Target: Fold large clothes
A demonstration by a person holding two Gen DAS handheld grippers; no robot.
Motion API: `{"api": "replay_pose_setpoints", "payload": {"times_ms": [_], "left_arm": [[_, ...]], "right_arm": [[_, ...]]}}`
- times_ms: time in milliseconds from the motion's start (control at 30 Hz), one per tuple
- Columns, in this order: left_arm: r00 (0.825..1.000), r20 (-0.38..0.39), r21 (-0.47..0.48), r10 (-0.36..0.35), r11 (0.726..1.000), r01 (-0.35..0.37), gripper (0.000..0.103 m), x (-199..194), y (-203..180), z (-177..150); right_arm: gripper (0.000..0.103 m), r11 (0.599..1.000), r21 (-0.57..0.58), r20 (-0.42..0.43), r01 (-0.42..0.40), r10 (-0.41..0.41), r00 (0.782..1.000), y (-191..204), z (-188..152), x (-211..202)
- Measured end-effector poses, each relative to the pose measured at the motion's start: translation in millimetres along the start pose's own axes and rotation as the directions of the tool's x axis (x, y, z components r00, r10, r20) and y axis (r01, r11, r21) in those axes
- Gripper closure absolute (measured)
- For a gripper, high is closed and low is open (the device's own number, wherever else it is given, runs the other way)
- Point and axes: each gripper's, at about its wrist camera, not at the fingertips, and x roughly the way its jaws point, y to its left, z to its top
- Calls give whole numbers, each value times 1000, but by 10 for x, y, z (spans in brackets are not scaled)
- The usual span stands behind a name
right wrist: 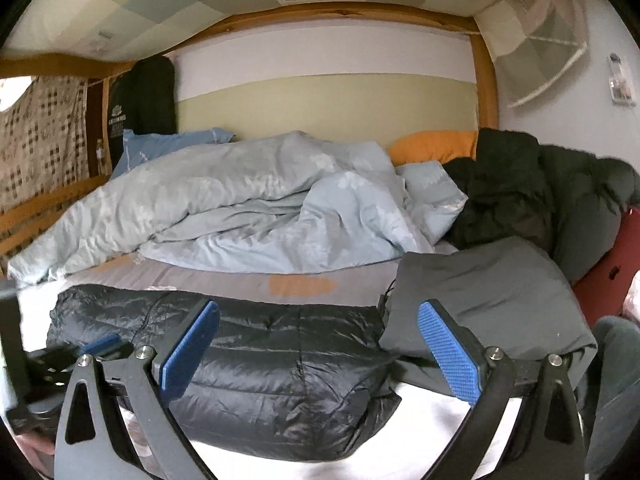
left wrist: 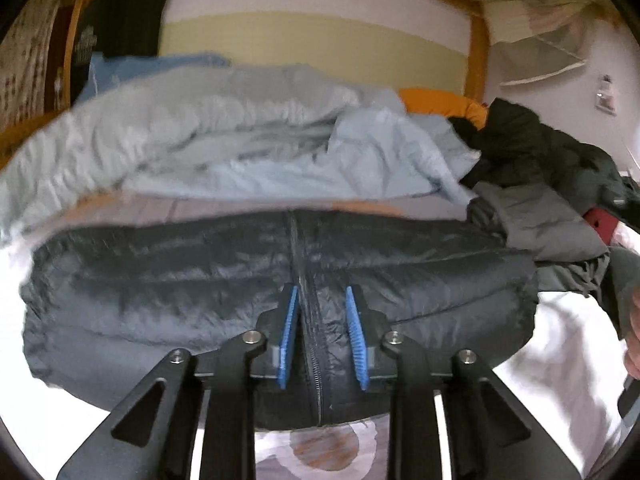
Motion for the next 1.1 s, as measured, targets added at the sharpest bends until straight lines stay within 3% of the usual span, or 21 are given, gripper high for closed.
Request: {"api": "replay_pose_setpoints", "payload": {"times_ms": [67,233,400,667,733,767,867,967,1000,1100], "left_arm": [[1000,-23,-40,9,999,-9,85,97,62,-60],[1000,10,-103,-20,994,21,95,136,74,-204],[998,-63,-74,30,997,-34,95,370,29,-299],[988,-151,-155,-23,988,-1,93,554,203,-318],[990,-135,-179,-42,984,18,93,536,249,-341],[990,-130,-190,-53,981,28,93,523,270,-347],[989,-129,-204,-67,978,40,93,524,287,-353],[990,-126,-200,-63,979,37,93,532,288,-348],[990,-125,-206,-69,978,42,93,535,304,-351],[989,-119,-225,-89,972,60,93,529,332,-354]], "right_arm": [[2,1000,10,-4,8,-8,1000,-67,-31,-1],[5,1000,21,-54,15,-14,998,-216,-121,110],[5,997,78,-110,-4,12,994,-370,-233,226],[5,998,69,-133,-9,18,991,-319,-281,244],[11,997,67,-141,-33,42,989,-260,-282,248],[18,996,68,-156,-64,74,985,-213,-283,250],[21,986,59,-193,-158,166,967,-49,-265,253],[31,971,72,-220,-228,239,946,134,-219,255],[36,962,84,-231,-260,273,934,191,-201,267],[39,935,135,-290,-327,353,890,443,-97,400]]}}
